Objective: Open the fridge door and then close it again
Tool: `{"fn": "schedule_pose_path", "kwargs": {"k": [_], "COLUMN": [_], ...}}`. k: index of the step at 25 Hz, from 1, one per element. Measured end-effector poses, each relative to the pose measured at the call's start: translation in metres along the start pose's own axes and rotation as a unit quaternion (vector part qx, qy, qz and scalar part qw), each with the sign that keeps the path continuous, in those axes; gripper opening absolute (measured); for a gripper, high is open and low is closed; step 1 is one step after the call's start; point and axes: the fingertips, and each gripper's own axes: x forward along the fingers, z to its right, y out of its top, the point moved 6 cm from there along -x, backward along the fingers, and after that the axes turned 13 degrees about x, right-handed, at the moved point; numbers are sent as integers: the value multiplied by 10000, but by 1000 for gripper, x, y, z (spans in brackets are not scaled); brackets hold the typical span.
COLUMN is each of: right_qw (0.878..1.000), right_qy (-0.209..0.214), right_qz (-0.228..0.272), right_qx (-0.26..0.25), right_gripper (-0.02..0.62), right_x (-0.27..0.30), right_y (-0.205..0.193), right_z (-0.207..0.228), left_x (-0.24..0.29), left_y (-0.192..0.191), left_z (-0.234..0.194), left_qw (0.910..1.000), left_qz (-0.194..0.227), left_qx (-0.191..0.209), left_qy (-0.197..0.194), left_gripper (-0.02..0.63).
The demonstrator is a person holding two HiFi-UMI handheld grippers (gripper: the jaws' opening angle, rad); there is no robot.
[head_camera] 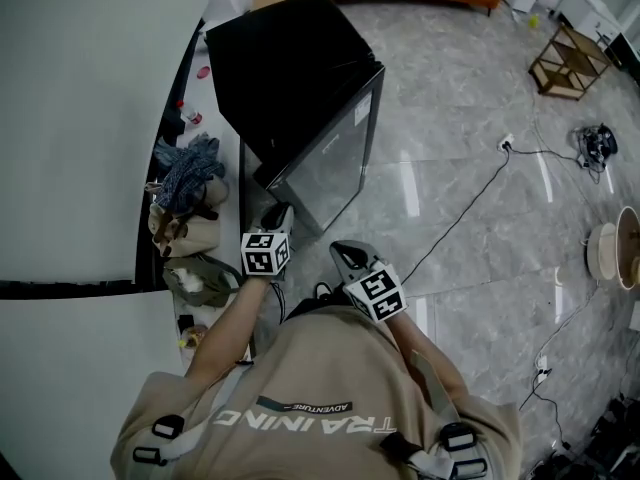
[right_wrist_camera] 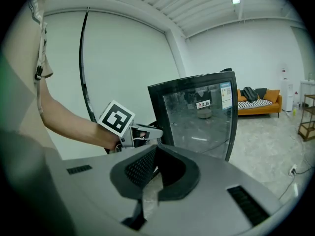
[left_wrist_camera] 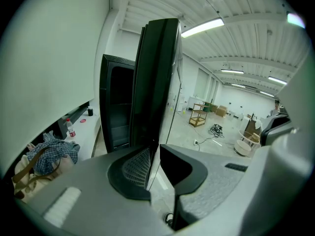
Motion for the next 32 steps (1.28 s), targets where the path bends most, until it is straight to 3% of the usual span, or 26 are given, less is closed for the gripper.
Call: {"fn": "schedule_pose_path", "kwargs": {"k": [5,11,21,26,32], "right_qw": [9996,9986,9979,9984,9995], "right_qy": [-205,-456,-635,-564,-238], "right_qz": [128,155,91,17,-106], "right_qx": [141,206,-44,-8,-165], "right_gripper": [-5,-5,-5,-5,-5], "right_x": [-9,-11,-25,-40,-56], "right_y": [-11,-33,-30,-34,-28], "right_z": [-12,-22,-23,-8,16], "left_x": [2,2,-2,-6,-7], "left_y": [0,-2,-3,-1,-1], "left_z": [3,1,23,47,72], "left_qw": [9997,9998,9996,9994,9996], "left_qz": [48,171,127,42,-68], "left_qx": [247,6,222,342,124], "left_qy": [-67,-104,-150,-78,251], "left_gripper": [54,54,54,54,54]}}
